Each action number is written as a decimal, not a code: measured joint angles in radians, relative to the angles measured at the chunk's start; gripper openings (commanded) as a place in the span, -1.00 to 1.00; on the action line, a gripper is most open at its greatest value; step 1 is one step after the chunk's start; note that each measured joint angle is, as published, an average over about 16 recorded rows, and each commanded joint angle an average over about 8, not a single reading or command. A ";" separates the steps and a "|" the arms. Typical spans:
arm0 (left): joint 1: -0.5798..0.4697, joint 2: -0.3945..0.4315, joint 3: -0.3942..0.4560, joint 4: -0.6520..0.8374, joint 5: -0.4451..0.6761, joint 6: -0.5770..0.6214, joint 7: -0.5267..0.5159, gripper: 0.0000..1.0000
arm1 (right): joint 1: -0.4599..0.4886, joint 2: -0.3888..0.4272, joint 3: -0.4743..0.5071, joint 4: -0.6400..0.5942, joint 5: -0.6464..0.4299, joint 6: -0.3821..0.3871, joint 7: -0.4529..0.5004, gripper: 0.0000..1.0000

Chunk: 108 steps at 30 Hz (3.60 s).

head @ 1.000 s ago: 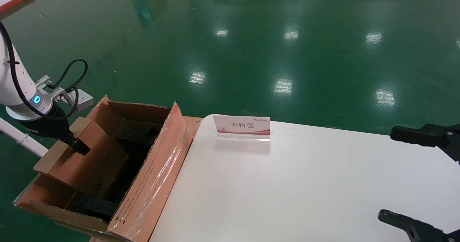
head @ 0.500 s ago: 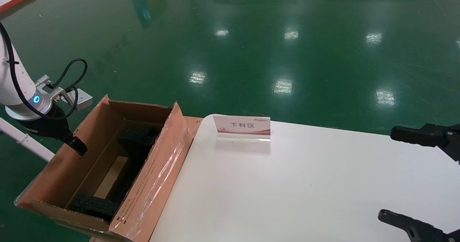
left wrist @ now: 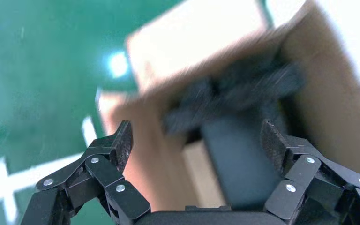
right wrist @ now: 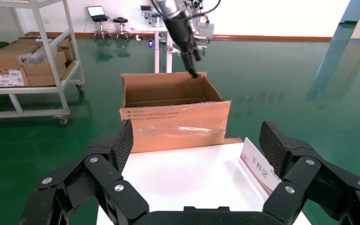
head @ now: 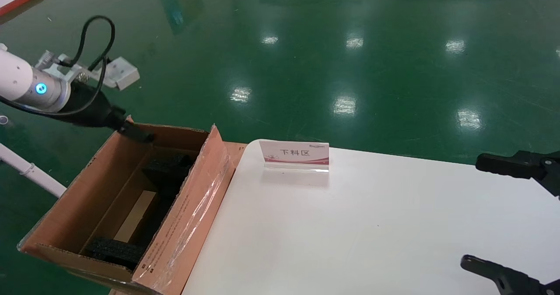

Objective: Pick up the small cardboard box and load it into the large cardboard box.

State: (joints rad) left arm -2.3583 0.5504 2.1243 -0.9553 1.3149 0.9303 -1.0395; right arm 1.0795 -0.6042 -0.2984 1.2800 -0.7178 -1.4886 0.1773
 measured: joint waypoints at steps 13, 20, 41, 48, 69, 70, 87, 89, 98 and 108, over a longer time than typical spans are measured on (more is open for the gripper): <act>-0.043 -0.117 -0.078 -0.196 -0.094 -0.089 0.099 1.00 | 0.000 0.000 0.000 0.000 0.000 0.000 0.000 1.00; 0.008 -0.108 -0.143 -0.216 -0.101 -0.077 0.136 1.00 | 0.000 0.000 0.000 -0.001 0.001 0.000 -0.001 1.00; 0.436 -0.050 -0.714 -0.256 -0.262 0.136 0.377 1.00 | 0.001 0.001 -0.001 -0.001 0.001 0.001 -0.001 1.00; 0.591 -0.030 -0.920 -0.269 -0.321 0.215 0.464 1.00 | 0.001 0.001 -0.002 -0.001 0.001 0.001 -0.001 1.00; 1.057 0.031 -1.542 -0.309 -0.498 0.451 0.725 1.00 | 0.000 0.000 0.000 -0.001 0.000 0.000 0.000 1.00; 1.079 0.034 -1.571 -0.311 -0.506 0.462 0.737 1.00 | 0.000 0.000 0.000 -0.001 0.000 0.000 0.000 1.00; 1.306 0.062 -1.880 -0.329 -0.589 0.573 0.855 1.00 | -0.002 -0.002 0.006 0.001 -0.004 -0.002 0.003 1.00; 1.310 0.062 -1.886 -0.329 -0.590 0.574 0.855 1.00 | -0.002 -0.003 0.007 0.001 -0.005 -0.002 0.004 1.00; 1.314 0.062 -1.893 -0.330 -0.591 0.575 0.856 1.00 | -0.003 -0.004 0.010 0.002 -0.007 -0.004 0.005 1.00; 1.307 0.062 -1.882 -0.329 -0.589 0.573 0.855 1.00 | -0.004 -0.005 0.014 0.003 -0.009 -0.005 0.007 1.00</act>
State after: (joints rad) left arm -1.0509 0.6125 0.2419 -1.2847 0.7254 1.5036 -0.1845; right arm 1.0758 -0.6093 -0.2847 1.2829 -0.7270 -1.4936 0.1847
